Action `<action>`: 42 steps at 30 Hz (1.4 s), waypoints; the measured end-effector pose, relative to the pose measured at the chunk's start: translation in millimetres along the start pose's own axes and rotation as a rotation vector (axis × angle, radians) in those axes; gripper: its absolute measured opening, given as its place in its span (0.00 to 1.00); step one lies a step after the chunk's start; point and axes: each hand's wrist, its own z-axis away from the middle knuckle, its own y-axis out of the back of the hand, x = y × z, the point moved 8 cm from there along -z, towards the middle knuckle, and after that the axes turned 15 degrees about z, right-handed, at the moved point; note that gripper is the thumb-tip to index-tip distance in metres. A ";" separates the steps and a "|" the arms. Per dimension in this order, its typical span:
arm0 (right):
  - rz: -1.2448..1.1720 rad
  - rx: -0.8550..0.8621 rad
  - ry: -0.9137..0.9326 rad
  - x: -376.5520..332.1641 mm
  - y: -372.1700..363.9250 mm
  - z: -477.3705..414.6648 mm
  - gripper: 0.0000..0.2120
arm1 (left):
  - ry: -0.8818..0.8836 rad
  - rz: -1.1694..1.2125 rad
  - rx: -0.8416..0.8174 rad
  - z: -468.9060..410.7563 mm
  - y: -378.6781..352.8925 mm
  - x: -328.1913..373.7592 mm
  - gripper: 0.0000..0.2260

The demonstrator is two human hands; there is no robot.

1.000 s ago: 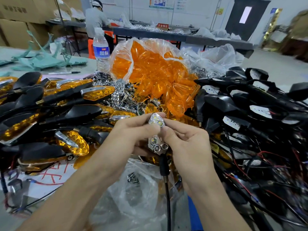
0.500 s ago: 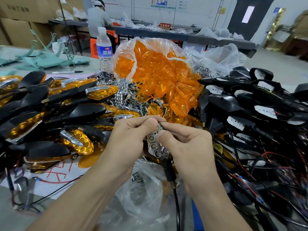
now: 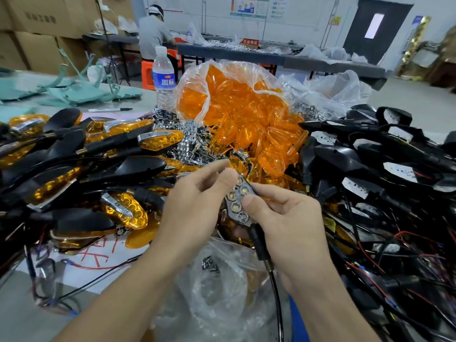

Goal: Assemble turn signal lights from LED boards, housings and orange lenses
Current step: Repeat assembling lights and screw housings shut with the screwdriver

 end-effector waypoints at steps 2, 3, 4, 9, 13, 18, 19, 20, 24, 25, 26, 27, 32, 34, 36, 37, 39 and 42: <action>-0.044 0.014 0.016 -1.7 1.5 0.6 0.16 | 0.201 0.337 -0.188 4.9 -22.8 -11.5 0.14; -0.037 0.024 0.031 -2.7 2.1 1.2 0.17 | 0.233 0.399 -0.212 6.8 -28.6 -11.3 0.14; -0.020 0.037 0.048 -4.4 2.7 1.5 0.17 | 0.253 0.417 -0.197 7.9 -30.0 -11.8 0.15; 0.200 0.126 0.092 -13.3 6.5 9.6 0.04 | 0.027 -0.014 -0.048 2.5 -9.5 3.2 0.24; 0.288 0.326 0.075 -21.5 32.6 10.6 0.06 | 0.129 0.245 0.283 -13.1 39.0 2.0 0.20; 0.607 0.208 0.025 -27.8 28.3 -11.0 0.11 | 0.124 0.319 0.290 -27.7 64.9 3.4 0.19; 0.693 0.120 0.029 -27.6 18.8 -17.8 0.13 | 0.105 0.294 0.270 -28.5 65.2 3.0 0.18; 0.784 0.021 0.027 -25.7 8.6 -25.2 0.17 | 0.089 0.281 0.258 -29.3 66.2 3.2 0.17; 1.237 -0.378 0.055 -19.9 -31.5 -52.1 0.30 | 0.070 0.376 0.272 -33.2 82.0 7.5 0.19; 1.280 -0.441 0.017 -20.0 -36.9 -56.7 0.31 | 0.065 0.405 0.274 -34.1 86.2 8.6 0.20; 1.308 -0.467 -0.014 -20.8 -38.7 -62.7 0.31 | 0.057 0.435 0.276 -35.4 89.9 9.1 0.20; 1.328 -0.446 -0.029 -25.6 -36.9 -68.0 0.30 | 0.048 0.455 0.283 -36.1 93.0 9.0 0.20; 1.315 -0.396 0.060 -39.4 -27.3 -63.6 0.05 | 0.020 0.394 0.319 -33.5 96.2 11.8 0.14; 1.371 -0.456 0.057 -31.2 -29.8 -47.6 0.09 | 0.026 0.373 0.317 -32.6 94.7 12.7 0.14; 1.356 -0.478 0.046 -26.0 -30.1 -34.8 0.16 | 0.039 0.364 0.307 -31.6 92.8 12.8 0.15; 1.343 -0.508 0.037 -23.4 -30.9 -28.9 0.19 | 0.042 0.356 0.306 -30.8 92.3 13.4 0.15; 1.343 -0.515 0.033 -20.6 -29.2 -21.0 0.20 | 0.047 0.336 0.308 -29.8 92.0 13.6 0.15; 1.335 -0.454 0.057 -22.2 -21.4 -18.3 0.16 | 0.056 0.323 0.301 -28.8 89.4 11.9 0.13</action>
